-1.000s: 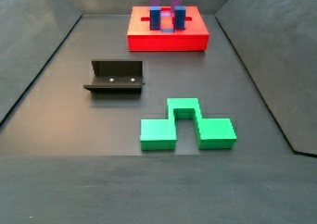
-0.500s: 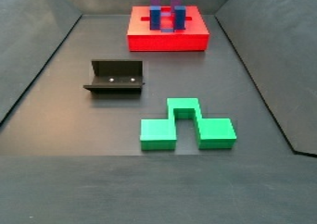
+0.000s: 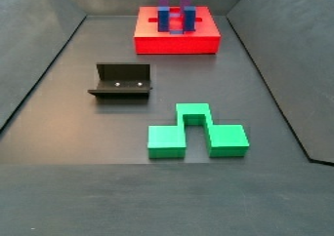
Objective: Pick up the yellow object. Move up. Move to above the board. Insert the yellow object.
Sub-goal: Insert the yellow object.
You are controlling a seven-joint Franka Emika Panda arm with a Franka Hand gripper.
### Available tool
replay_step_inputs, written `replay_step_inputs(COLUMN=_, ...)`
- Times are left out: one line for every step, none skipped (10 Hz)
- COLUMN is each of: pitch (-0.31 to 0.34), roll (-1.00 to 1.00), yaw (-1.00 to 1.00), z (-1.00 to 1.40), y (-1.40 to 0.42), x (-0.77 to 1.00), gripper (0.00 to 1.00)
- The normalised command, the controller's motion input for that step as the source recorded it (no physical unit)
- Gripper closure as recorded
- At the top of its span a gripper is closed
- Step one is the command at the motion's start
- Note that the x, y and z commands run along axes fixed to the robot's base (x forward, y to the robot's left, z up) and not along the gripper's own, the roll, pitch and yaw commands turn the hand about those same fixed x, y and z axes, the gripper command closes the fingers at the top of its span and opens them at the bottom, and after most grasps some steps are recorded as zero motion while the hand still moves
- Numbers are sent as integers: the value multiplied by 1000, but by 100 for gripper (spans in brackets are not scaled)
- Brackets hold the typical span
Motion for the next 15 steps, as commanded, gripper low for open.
replay_step_inputs(pitch=0, roll=-329, yaw=0, z=-386, y=-174, x=140, gripper=100)
replay_step_inputs(pitch=0, roll=-154, yaw=0, z=-589, y=-291, x=223, gripper=100)
replay_step_inputs(pitch=3, roll=0, yaw=0, z=-806, y=-329, x=289, gripper=100)
replay_step_inputs(pitch=26, roll=0, yaw=0, z=-989, y=-271, x=286, gripper=100)
replay_step_inputs(pitch=50, roll=0, yaw=0, z=-1000, y=-191, x=234, gripper=100)
replay_step_inputs(pitch=87, roll=0, yaw=0, z=-1000, y=-197, x=249, gripper=100)
replay_step_inputs(pitch=103, roll=0, yaw=0, z=-1000, y=-180, x=229, gripper=100)
replay_step_inputs(pitch=131, roll=0, yaw=0, z=-943, y=-226, x=291, gripper=100)
replay_step_inputs(pitch=121, roll=0, yaw=0, z=-757, y=-226, x=226, gripper=100)
replay_step_inputs(pitch=114, roll=121, yaw=3, z=-509, y=-180, x=123, gripper=100)
replay_step_inputs(pitch=99, roll=276, yaw=51, z=-317, y=-163, x=0, gripper=100)
replay_step_inputs(pitch=46, roll=499, yaw=263, z=-129, y=-57, x=-126, gripper=100)
replay_step_inputs(pitch=0, roll=500, yaw=429, z=-43, y=-17, x=-249, gripper=100)
replay_step_inputs(pitch=-9, roll=391, yaw=463, z=0, y=-9, x=-243, gripper=100)
replay_step_inputs(pitch=0, roll=83, yaw=291, z=-17, y=0, x=0, gripper=100)
